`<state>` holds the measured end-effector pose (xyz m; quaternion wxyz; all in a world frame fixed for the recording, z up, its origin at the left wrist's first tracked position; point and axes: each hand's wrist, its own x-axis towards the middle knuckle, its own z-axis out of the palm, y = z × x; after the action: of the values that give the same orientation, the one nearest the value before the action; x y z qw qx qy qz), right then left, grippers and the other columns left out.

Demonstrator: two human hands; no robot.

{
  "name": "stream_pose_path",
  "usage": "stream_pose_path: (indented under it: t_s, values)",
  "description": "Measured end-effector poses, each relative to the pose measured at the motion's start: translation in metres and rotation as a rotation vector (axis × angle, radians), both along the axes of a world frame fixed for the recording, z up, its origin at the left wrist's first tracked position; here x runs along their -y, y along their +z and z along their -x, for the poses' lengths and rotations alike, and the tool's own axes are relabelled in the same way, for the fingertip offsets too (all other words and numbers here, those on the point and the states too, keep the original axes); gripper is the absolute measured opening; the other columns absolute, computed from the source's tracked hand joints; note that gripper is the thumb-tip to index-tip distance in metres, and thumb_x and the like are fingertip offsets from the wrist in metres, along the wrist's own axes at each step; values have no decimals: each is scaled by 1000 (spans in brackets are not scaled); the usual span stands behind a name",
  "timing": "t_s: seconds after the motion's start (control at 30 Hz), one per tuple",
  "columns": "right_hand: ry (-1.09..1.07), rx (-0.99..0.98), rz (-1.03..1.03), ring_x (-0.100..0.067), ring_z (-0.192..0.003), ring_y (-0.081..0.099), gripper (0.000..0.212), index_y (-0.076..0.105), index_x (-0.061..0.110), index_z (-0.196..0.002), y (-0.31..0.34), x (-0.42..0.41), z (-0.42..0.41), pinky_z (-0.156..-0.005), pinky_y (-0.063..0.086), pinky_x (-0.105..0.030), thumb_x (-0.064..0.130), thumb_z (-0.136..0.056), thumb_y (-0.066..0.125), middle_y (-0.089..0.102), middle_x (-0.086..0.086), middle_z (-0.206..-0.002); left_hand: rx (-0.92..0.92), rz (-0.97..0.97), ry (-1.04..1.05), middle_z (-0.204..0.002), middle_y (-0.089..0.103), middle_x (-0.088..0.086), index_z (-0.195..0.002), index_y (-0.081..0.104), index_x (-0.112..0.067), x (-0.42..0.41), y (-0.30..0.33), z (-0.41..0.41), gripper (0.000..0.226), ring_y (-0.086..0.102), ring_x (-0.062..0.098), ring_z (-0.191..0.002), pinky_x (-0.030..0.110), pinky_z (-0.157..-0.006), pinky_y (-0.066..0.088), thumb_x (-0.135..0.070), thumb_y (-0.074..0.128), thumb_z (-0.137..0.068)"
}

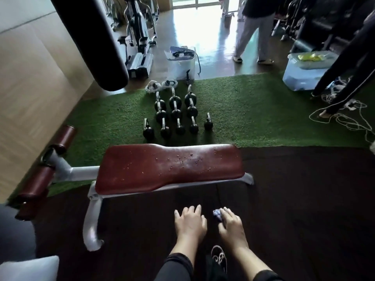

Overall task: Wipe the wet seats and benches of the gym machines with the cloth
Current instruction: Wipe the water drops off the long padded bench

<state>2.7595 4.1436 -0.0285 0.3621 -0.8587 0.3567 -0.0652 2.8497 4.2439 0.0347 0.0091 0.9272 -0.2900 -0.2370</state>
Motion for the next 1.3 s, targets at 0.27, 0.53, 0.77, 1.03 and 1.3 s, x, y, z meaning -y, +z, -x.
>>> stream_pose_path:
  t_s: [0.27,0.53,0.77,1.03,1.3]
  values:
    - [0,14,-3,-35,-125,50,51,64,0,-117,-28,93,-91,-102,27,-28,-15,-69,59,59,-19,-127,-5,35,19,-151,37,-6,-150,29,-26,91,-27,-91,52,30,14,-140,47,-117,12,-37,33,-100]
    - [-93,51,11,-34,-118,55,52,66,3,-115,-124,138,-147,-101,30,-19,-16,-66,65,62,-13,-124,-1,72,-27,-159,24,-3,-152,24,-27,147,-117,-164,53,12,14,-148,48,-118,3,-37,31,-101]
    - [-145,206,159,-37,-110,60,54,66,-3,-111,-252,187,-220,-98,28,-17,-17,-59,70,66,-18,-116,35,104,-121,-162,12,-2,-153,16,-30,201,-251,-237,55,2,13,-149,52,-117,-3,-38,30,-101]
    - [-156,336,458,-30,-111,59,42,66,0,-113,-356,254,-292,-100,32,-28,13,-73,61,66,-15,-117,240,227,-182,-162,-1,-4,-152,12,-40,240,-383,-301,56,-6,12,-149,56,-115,-11,-47,26,-99]
    - [-170,426,529,-17,-120,56,42,66,13,-118,-378,257,-296,-103,28,-17,27,-80,57,65,-4,-123,372,359,-139,-162,5,-9,-149,16,-48,243,-415,-308,55,-2,12,-149,49,-116,-12,-58,24,-96]
